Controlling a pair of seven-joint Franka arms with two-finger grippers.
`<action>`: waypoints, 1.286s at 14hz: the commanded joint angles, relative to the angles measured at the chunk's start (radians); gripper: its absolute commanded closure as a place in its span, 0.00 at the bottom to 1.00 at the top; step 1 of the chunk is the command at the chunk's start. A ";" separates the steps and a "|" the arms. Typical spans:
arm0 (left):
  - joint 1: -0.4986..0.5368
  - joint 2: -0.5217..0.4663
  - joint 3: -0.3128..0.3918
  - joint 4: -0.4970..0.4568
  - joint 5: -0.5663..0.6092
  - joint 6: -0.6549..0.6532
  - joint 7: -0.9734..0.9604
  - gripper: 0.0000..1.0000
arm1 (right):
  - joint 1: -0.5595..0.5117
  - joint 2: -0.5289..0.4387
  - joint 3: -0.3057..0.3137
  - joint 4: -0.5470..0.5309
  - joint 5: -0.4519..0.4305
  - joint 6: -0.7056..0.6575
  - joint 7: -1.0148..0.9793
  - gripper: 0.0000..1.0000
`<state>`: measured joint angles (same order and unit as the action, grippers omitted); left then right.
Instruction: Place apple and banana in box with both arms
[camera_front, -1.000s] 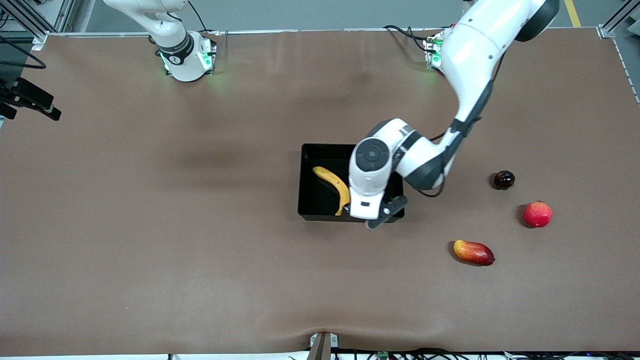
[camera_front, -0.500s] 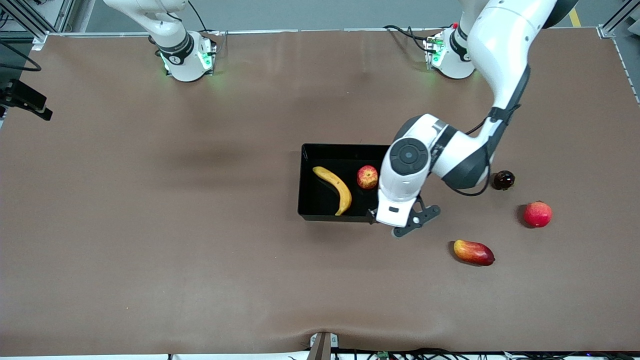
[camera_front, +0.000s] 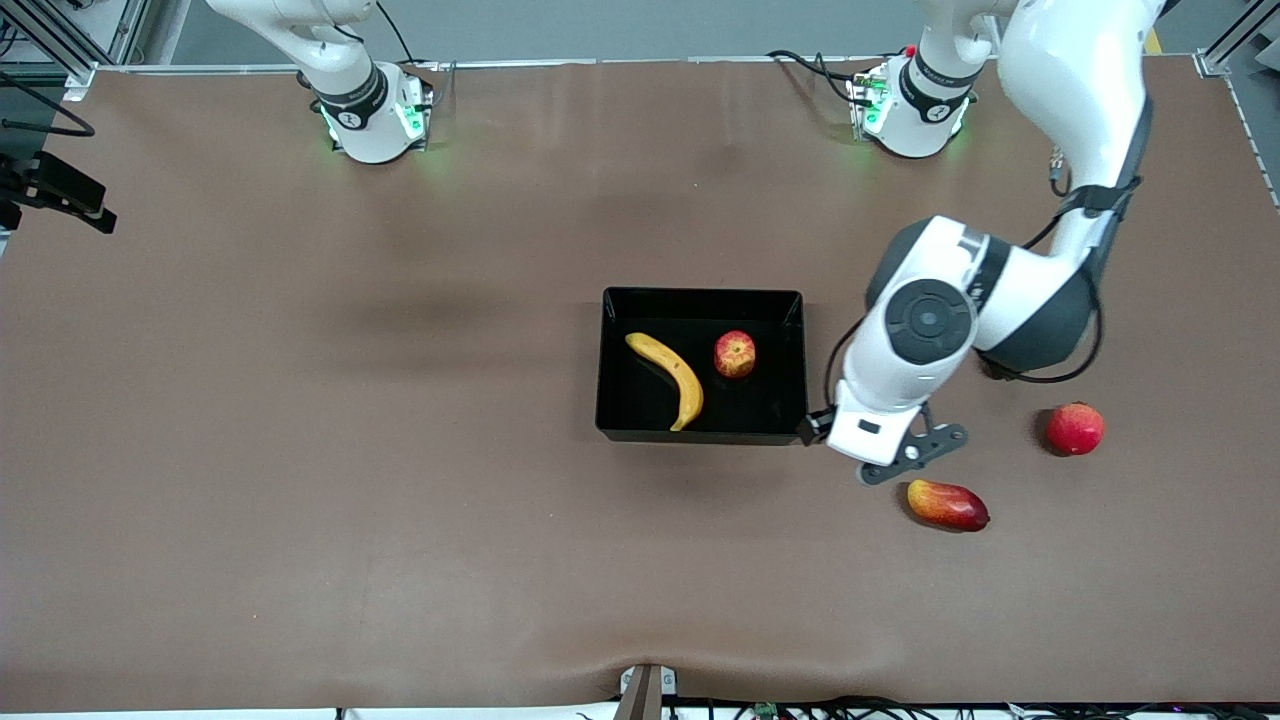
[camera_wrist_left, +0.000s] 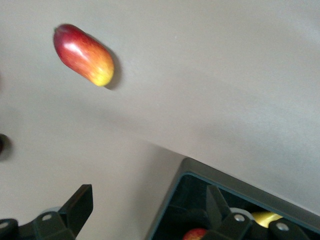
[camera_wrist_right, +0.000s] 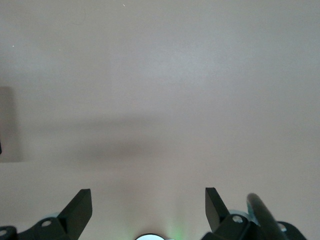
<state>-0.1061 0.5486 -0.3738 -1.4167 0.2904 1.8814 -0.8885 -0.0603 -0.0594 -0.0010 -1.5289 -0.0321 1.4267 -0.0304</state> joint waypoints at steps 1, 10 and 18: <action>0.041 -0.062 -0.007 -0.025 -0.017 -0.033 0.089 0.00 | -0.009 0.000 -0.005 0.016 0.008 -0.015 -0.014 0.00; 0.098 -0.183 -0.008 -0.024 -0.028 -0.166 0.252 0.00 | 0.000 0.000 -0.002 0.016 0.011 -0.009 -0.009 0.00; 0.180 -0.309 0.001 -0.024 -0.109 -0.171 0.433 0.00 | -0.006 0.000 -0.008 0.016 0.011 -0.015 -0.009 0.00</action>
<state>0.0501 0.2953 -0.3732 -1.4165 0.2009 1.7213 -0.5261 -0.0622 -0.0594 -0.0094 -1.5274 -0.0315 1.4234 -0.0308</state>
